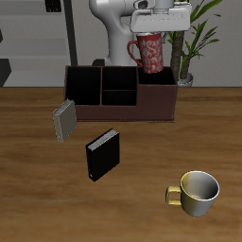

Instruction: Place the red mug into the back desk caddy's right compartment and place the yellow book into the back desk caddy's back compartment

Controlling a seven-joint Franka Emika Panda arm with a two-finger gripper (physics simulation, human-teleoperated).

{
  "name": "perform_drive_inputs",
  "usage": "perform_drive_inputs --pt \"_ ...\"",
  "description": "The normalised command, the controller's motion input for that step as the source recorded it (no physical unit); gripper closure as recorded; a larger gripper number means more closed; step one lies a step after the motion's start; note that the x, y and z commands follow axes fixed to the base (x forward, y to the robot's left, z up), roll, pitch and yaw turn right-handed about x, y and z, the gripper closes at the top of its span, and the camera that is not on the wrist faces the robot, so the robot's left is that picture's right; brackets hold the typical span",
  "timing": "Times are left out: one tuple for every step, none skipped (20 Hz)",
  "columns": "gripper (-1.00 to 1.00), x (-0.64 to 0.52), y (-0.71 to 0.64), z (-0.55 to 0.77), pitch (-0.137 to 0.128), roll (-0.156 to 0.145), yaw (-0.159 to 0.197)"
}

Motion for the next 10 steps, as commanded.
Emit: perform_drive_inputs --pt "1.00 0.02 -0.29 -0.26 0.158 0.016 -0.191" --pt "1.00 -0.03 -0.04 -0.24 0.096 0.082 -0.029" --pt "1.00 -0.11 -0.03 -0.24 0.048 0.025 -0.040" --pt "1.00 -0.09 0.07 -0.29 0.060 0.040 -0.009" --pt "1.00 -0.05 0.06 -0.31 0.088 0.049 -0.015" --pt "1.00 -0.03 0.16 -0.21 0.077 0.052 -0.026" --pt "1.00 -0.05 0.22 -0.19 0.032 0.070 0.055" --pt "1.00 -0.01 -0.03 -0.25 0.122 0.001 -0.074" --pt "1.00 -0.08 0.09 -0.08 0.001 0.057 0.014" --pt "1.00 -0.04 0.05 -0.02 -0.028 0.017 0.014"
